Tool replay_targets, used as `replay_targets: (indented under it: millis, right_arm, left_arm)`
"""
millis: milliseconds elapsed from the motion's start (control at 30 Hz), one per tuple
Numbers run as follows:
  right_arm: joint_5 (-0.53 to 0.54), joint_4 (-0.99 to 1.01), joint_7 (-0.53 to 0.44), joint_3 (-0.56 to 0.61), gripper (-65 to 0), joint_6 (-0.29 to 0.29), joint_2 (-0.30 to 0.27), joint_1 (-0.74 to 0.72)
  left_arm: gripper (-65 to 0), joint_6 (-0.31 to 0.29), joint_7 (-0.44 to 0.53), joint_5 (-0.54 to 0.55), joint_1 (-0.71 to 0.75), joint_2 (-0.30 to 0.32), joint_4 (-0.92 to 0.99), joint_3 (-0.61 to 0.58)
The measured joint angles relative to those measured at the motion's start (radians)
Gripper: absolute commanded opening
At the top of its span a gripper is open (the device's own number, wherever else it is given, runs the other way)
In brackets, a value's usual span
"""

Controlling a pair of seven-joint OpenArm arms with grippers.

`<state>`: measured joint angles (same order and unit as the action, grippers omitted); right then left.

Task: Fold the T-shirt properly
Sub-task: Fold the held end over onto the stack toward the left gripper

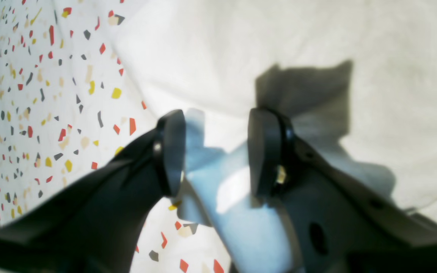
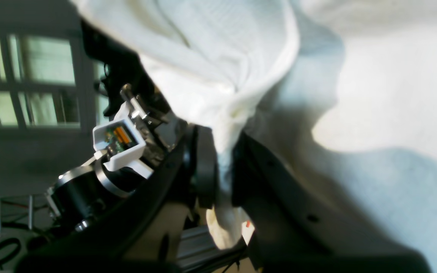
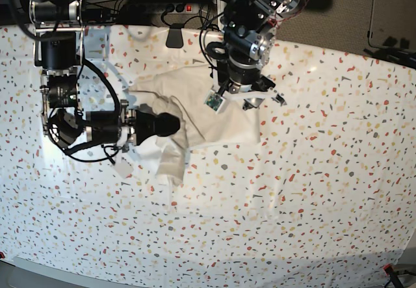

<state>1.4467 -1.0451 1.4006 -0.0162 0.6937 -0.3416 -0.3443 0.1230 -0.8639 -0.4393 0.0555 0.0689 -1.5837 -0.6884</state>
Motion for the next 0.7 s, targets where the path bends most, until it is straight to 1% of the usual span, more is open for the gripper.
replay_targets:
  millis: [100,567,633,700]
  right_arm:
    - [0.0,-0.016,0.004,0.017,-65.0,0.0,0.03,0.0]
    - [-0.002,-0.02,0.004,0.016,-65.0,0.0,0.169,0.007]
    - [-0.002,-0.02,0.004,0.016,-65.0,0.0,0.179,0.007]
    - [-0.001,-0.021,0.004,0.016,-65.0,0.0,0.177,0.006]
  left_arm:
    - [-38.1,0.0,0.0,0.0,0.0,0.0,0.0,0.0]
    - [-38.1,0.0,0.0,0.0,0.0,0.0,0.0,0.0]
    - [-38.1,-0.002,-0.014,-0.042,-0.001,0.0,-0.008,0.0]
    - [-38.1,0.002,-0.093,-0.121,0.0,-0.002,-0.041,-0.001]
